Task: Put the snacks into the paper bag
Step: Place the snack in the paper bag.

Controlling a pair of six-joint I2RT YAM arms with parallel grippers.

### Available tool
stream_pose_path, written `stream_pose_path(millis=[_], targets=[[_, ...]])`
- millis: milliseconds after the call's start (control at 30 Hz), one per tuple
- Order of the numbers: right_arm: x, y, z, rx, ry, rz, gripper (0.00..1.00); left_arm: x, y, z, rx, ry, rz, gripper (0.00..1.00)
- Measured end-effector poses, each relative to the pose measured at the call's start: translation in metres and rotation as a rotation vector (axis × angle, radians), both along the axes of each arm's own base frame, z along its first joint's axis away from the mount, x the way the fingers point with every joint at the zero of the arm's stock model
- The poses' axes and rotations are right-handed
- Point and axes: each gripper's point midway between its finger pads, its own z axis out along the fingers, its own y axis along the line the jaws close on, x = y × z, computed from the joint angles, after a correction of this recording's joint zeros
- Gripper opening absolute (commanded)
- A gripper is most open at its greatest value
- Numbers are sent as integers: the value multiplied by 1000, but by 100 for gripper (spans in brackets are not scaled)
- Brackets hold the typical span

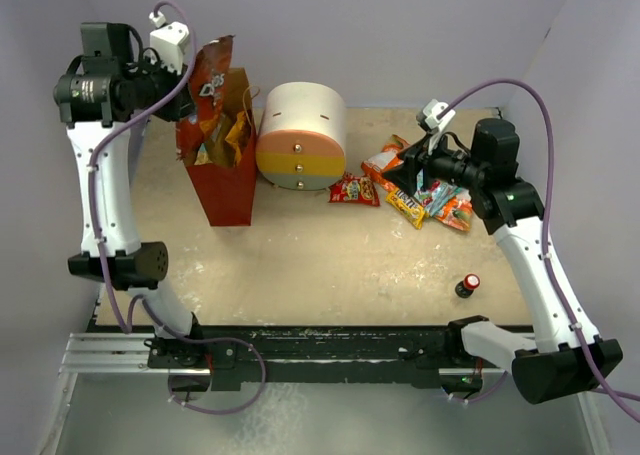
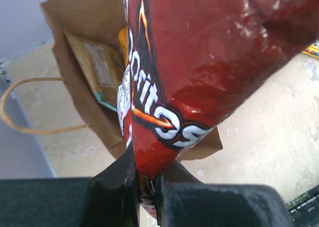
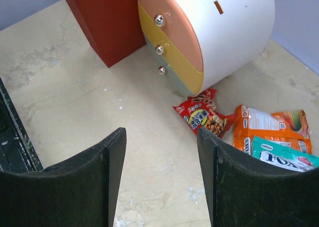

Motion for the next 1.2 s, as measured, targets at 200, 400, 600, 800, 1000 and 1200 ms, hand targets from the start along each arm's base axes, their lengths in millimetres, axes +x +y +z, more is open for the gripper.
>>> stream_pose_path(millis=[200,400,600,800,1000,1200], targets=[[-2,0,-7,-2,13,1,62,20,-9,-38,-54,148,-34,0],[-2,0,-11,-3,20,2,62,18,-18,-61,-121,257,-42,0],[-3,0,-12,-2,20,4,62,15,-19,-82,-176,347,-35,0],[-4,0,-9,1,13,3,62,20,-9,-89,-212,377,5,0],[-4,0,-9,2,14,2,62,24,-8,-97,-237,405,12,0],[-3,-1,-11,2,16,-3,62,36,-9,-121,-258,473,13,3]])
